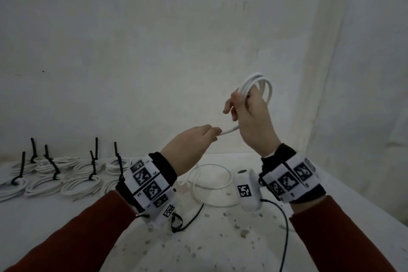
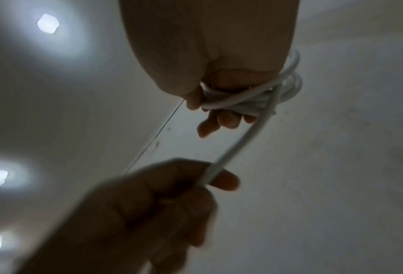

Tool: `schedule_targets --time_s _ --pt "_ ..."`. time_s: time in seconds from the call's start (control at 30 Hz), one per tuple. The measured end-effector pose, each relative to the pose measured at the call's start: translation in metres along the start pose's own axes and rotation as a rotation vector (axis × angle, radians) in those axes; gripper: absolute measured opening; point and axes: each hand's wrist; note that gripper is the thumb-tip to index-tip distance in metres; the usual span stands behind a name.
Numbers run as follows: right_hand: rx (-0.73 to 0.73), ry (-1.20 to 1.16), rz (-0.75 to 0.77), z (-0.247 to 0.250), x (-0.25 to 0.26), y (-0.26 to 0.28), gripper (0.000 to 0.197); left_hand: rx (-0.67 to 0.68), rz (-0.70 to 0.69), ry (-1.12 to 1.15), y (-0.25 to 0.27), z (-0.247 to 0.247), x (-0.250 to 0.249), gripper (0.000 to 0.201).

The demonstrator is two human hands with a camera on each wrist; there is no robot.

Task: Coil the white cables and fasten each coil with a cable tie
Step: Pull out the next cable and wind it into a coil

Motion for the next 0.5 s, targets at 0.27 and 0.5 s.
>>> schedule_targets --time_s 0.27,0.5 --pt "0.627 0.808 0.085 0.016 -0.002 0.005 0.027 -0.072 0.05 0.038 -0.003 0.013 0.02 0.041" --pt "0.677 0.826 0.04 0.041 -0.008 0.008 0.053 -0.108 0.142 0.236 -0.009 0.001 0.03 0.046"
Point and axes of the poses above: each hand's wrist, its own y-axis away from the middle knuckle, its own z-axis out of the back of the hand, x = y × z, and after that the axes turned 11 degrees about y, right-handed
